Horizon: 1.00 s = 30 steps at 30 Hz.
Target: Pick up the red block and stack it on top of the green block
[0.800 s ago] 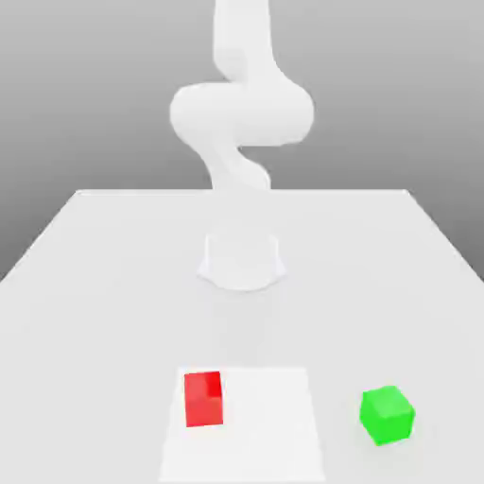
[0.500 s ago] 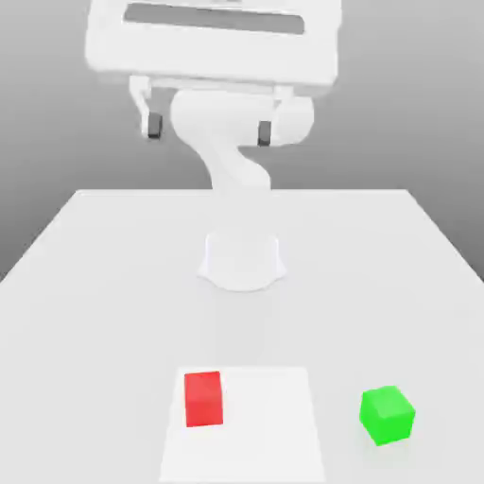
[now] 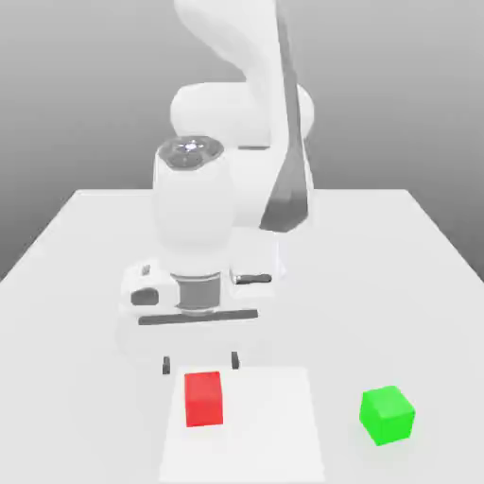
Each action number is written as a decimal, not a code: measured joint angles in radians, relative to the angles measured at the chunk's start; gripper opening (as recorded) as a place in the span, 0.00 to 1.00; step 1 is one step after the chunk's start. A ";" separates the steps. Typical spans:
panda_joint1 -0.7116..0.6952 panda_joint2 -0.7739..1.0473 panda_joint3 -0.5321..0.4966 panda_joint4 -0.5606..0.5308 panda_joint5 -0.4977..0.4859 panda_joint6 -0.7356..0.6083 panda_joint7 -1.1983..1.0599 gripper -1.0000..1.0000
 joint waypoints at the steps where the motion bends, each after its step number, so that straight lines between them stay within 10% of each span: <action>1: -0.006 0.036 0.008 0.005 0.007 0.031 -0.006 0.50; 2: -0.013 0.072 0.016 0.010 0.012 0.062 -0.009 0.50; 3: -0.017 0.093 0.021 0.013 0.015 0.079 -0.012 0.00; 16: -0.010 -0.103 0.005 -0.016 -0.030 -0.088 0.022 0.00; 30: 0.383 -0.079 0.185 0.157 -0.066 -0.236 0.548 0.00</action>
